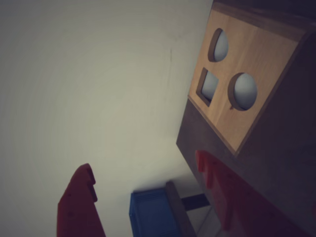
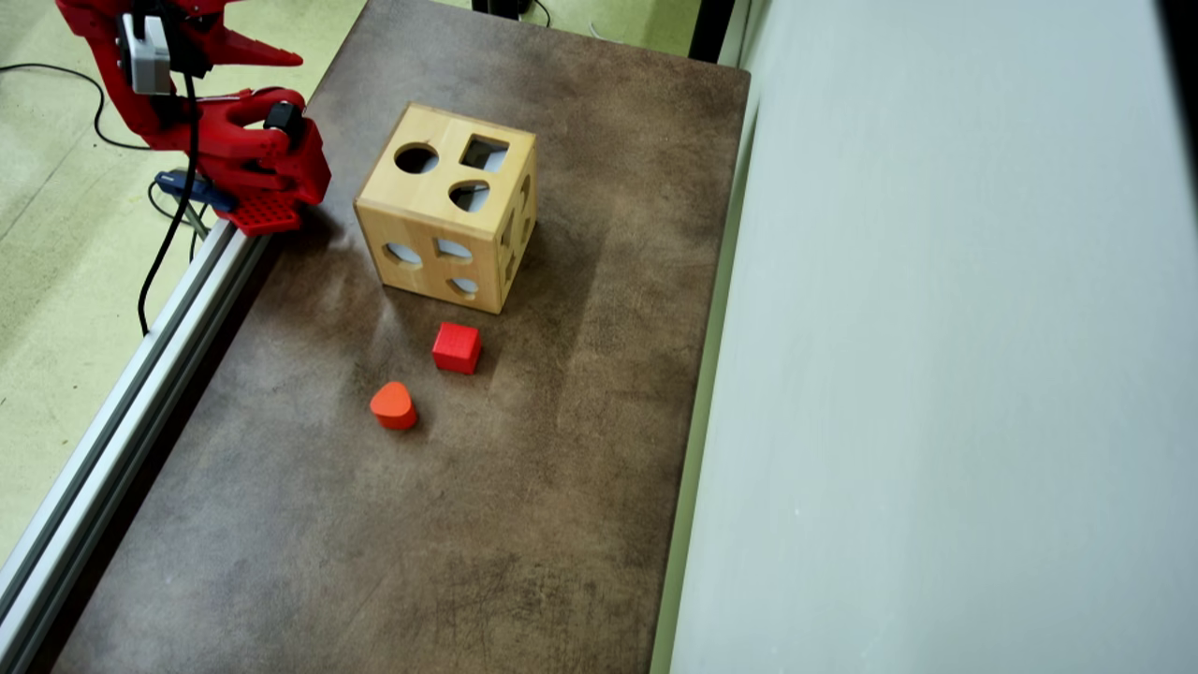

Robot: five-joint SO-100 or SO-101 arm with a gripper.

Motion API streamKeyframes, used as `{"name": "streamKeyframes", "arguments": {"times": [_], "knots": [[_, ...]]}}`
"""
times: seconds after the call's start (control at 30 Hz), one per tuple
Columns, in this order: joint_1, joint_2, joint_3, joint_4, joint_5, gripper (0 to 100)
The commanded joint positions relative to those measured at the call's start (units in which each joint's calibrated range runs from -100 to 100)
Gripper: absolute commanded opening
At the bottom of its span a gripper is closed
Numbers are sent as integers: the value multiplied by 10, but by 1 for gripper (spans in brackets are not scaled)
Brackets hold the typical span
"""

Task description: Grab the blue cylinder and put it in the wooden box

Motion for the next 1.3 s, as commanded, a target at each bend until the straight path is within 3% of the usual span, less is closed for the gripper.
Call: {"name": "streamKeyframes", "arguments": {"times": [0.0,0.13,0.33,0.6,1.27], "knots": [[28,2,-8,6,4,33],[101,2,-7,6,4,33],[110,1,-9,6,4,30],[113,1,-9,6,4,0],[117,-1,-9,6,3,3]]}}
